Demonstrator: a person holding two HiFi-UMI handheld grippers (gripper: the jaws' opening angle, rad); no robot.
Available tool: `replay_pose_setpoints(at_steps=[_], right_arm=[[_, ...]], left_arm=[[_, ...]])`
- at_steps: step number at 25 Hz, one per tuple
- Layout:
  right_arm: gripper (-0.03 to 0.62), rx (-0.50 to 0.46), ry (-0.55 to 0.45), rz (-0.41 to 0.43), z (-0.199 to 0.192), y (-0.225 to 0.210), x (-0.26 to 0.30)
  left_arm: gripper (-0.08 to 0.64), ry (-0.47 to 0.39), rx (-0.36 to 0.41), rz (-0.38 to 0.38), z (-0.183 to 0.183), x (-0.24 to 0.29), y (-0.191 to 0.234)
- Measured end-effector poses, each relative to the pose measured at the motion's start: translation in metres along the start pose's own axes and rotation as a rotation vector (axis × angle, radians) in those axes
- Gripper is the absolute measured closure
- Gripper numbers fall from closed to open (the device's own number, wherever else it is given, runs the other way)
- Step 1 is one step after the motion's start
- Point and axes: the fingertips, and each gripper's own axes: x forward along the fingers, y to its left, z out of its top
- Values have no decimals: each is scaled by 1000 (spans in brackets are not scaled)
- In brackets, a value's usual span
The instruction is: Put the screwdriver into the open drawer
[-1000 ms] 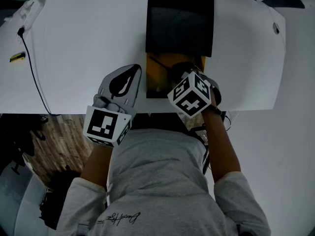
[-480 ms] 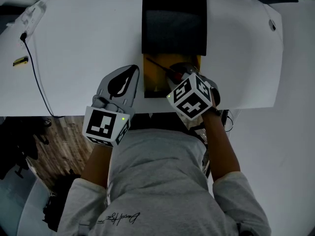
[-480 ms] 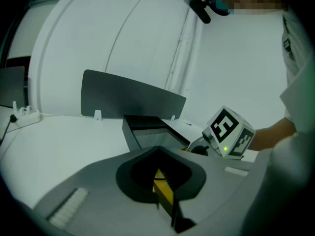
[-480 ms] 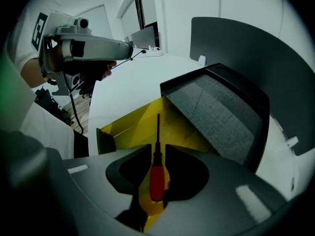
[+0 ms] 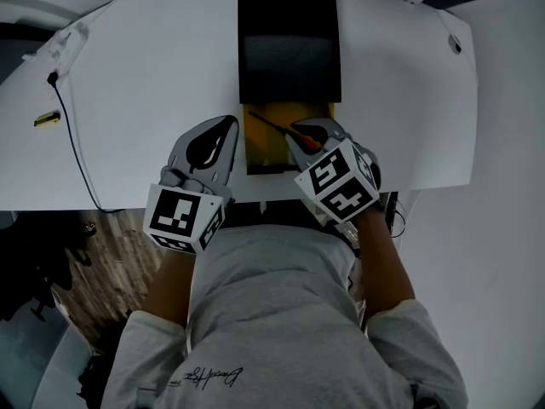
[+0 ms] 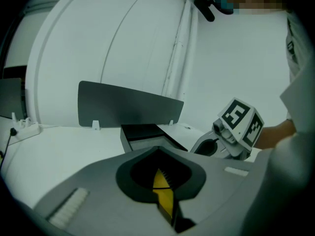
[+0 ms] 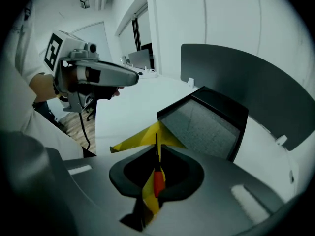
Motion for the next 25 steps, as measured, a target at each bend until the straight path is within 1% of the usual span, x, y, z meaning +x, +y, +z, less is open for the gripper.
replay_pose_setpoints(at_steps=[3, 11, 16, 25], right_arm=[[578, 52, -75, 21, 14, 5, -17], [578, 104, -181, -14, 23, 8, -58], [578, 125, -256, -59, 26, 5, -80], [578, 201, -384, -41, 32, 14, -98]], left_arm=[[560, -3, 12, -3, 7, -4, -2], [560, -28, 34, -10, 24, -19, -13], [560, -48, 45, -8, 31, -30, -20], [560, -36, 52, -7, 26, -48, -34]])
